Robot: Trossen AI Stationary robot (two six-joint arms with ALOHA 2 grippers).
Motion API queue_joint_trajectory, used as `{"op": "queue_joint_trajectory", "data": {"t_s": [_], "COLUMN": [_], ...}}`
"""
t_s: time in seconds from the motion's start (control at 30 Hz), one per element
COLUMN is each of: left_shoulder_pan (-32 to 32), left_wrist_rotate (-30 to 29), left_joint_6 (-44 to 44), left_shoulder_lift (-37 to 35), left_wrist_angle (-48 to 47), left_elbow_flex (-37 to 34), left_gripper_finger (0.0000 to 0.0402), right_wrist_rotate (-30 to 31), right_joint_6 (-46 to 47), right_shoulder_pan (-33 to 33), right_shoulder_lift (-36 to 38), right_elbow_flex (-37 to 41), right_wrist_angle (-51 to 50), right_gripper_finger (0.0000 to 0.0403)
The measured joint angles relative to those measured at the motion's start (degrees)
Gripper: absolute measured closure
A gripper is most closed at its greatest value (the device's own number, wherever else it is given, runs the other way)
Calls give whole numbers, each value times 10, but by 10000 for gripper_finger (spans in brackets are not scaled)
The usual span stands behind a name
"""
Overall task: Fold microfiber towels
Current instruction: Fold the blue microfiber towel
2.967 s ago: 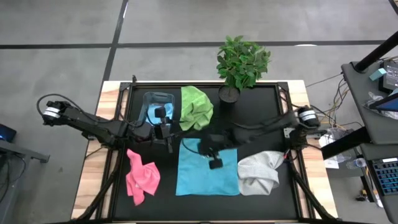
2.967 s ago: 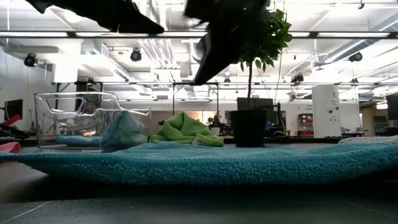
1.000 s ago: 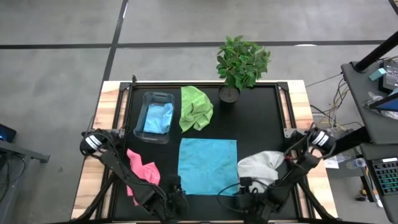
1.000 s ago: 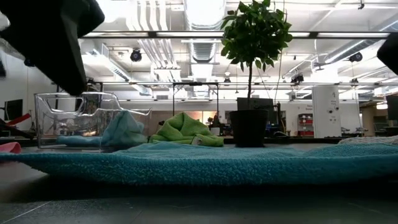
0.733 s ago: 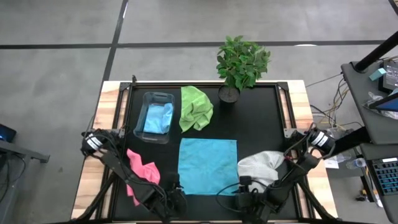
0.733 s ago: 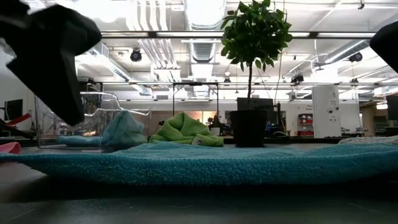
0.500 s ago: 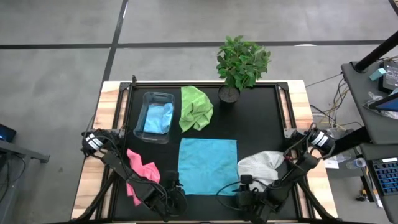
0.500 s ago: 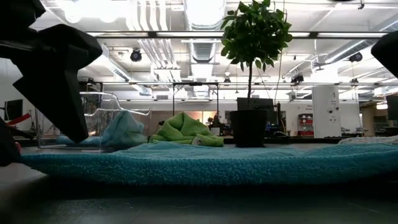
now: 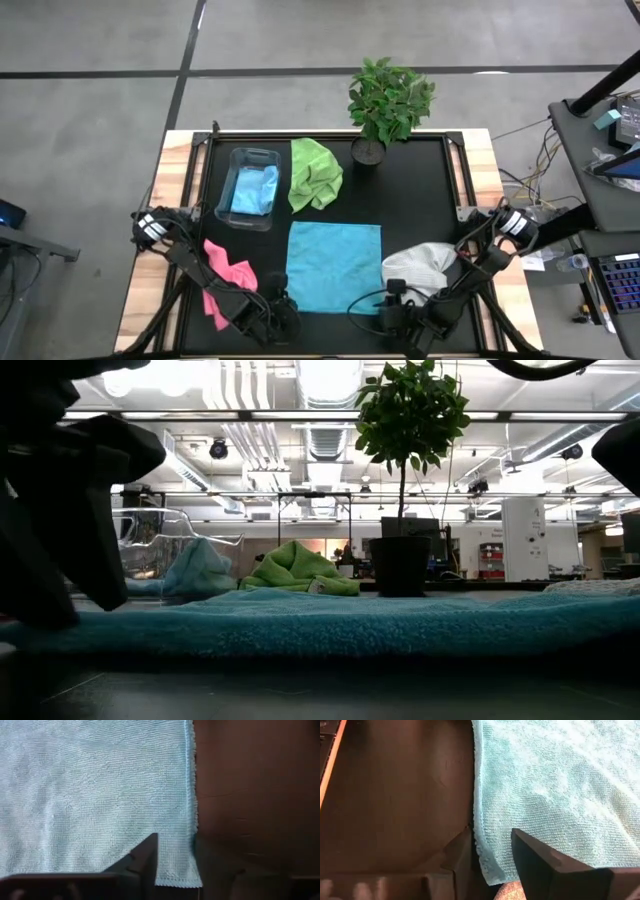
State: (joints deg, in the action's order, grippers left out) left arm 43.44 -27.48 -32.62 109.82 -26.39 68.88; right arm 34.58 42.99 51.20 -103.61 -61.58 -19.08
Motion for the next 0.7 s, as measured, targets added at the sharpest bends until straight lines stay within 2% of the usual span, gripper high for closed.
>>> {"op": "queue_joint_trajectory", "data": {"t_s": [0.2, 0.27, 0.4, 0.53, 0.7], "left_shoulder_pan": [0, 0, 0, 0, 0], "left_wrist_rotate": [11, 20, 23, 39, 61], "left_joint_6": [1, 2, 13, 61, 49], "left_shoulder_lift": [0, 0, 0, -9, -16], "left_wrist_angle": [20, 20, 19, 19, 20], "left_elbow_flex": [-9, -9, -9, 4, 9], "left_gripper_finger": [385, 396, 398, 401, 395], "right_wrist_rotate": [-1, -1, -1, -1, -1], "right_joint_6": [-5, -6, -6, -19, -30], "right_shoulder_pan": [0, 0, 0, 0, 0], "right_shoulder_lift": [0, 0, 0, 1, 3], "right_elbow_flex": [0, 0, 0, -8, -16], "right_wrist_angle": [1, 1, 2, -4, -4], "right_gripper_finger": [363, 385, 391, 392, 392]}}
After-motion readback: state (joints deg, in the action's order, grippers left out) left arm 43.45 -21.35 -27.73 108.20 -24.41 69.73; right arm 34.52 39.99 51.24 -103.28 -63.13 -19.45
